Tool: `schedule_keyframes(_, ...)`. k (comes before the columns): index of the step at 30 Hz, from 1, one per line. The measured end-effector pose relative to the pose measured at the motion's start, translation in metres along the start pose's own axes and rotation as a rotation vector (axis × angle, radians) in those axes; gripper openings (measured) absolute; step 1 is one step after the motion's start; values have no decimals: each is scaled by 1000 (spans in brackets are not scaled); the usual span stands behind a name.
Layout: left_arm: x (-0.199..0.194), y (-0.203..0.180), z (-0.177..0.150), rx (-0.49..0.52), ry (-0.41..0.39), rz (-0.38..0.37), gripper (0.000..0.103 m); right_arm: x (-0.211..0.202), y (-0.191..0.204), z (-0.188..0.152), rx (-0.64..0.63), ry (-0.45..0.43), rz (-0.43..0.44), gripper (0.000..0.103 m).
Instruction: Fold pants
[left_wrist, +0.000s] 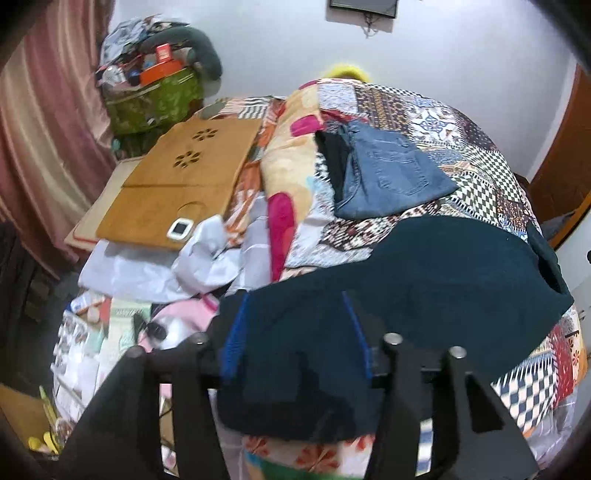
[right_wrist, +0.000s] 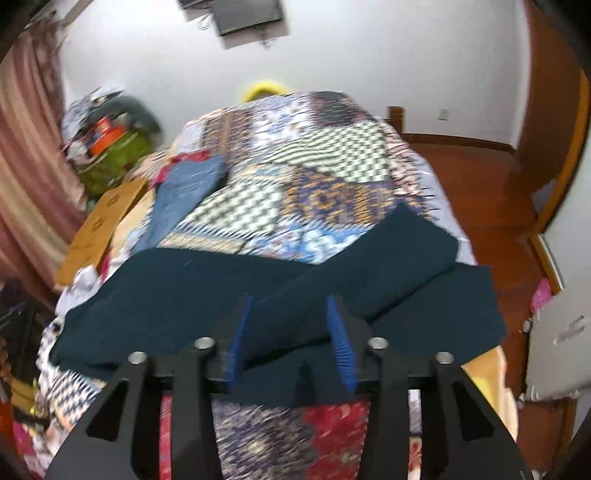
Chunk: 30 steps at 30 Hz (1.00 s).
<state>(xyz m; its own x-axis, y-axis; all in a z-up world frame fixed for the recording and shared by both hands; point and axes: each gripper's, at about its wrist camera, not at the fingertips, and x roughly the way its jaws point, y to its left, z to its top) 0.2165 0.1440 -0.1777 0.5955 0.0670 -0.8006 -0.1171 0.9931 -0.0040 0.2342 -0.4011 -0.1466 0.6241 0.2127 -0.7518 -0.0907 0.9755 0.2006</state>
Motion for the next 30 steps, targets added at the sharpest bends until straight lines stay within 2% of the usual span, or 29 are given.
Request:
schedule_keyframes(1,6,-7,6,9,3,-6,56,2,-6,4,10,0,-13,43)
schedule_keyframes(3,19,-22,21,27,10,-18,65,9,-21,13,35,3,-40,45)
schedule_keyframes(6,40,-43,40,48,26,-31,71,23,-42,26,72,13,-72,46)
schedule_keyframes(14,99,-90,82,73,81,-76,71,78,-77,64,117,54,-140,46)
schedule_keyframes(18,130,-113,96,101,108,-70,71,113,-94,83,148,81,-155,46)
schedule_keyframes(24,165,-132,98,131,148,-75,71,183,-120,100,230,172,-179,46)
schedule_keyframes(30,184,-144,93,175,179,-73,71,232,-141,102,273,218,-250,46)
